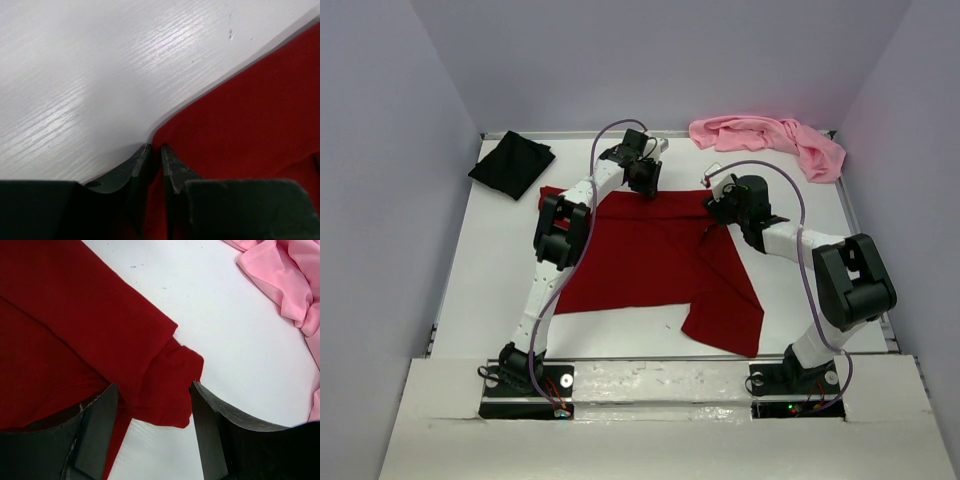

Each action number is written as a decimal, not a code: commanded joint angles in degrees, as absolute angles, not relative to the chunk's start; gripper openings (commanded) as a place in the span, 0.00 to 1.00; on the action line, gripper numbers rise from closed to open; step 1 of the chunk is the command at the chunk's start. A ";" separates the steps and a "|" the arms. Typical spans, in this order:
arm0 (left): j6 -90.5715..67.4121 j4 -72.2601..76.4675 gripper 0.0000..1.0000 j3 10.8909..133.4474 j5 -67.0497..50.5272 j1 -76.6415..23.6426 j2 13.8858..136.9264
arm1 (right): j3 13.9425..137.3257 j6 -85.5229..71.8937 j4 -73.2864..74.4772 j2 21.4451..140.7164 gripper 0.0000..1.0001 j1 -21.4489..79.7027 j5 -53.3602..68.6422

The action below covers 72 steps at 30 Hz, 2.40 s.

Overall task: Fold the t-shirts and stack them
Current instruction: Fold the tshirt

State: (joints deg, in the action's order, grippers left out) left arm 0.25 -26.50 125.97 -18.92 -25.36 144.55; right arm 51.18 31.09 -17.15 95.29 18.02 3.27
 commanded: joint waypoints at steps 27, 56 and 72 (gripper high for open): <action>1.14 -31.99 0.29 124.54 -17.93 -24.87 144.23 | 50.27 29.09 -14.41 94.57 0.62 18.46 2.02; 1.14 -31.82 0.29 124.28 -17.93 -24.70 144.75 | 83.64 14.69 23.34 105.02 0.00 17.85 19.66; 1.06 -31.73 0.29 123.40 -17.58 -24.61 143.88 | 100.50 -2.89 48.36 113.04 0.00 17.84 55.44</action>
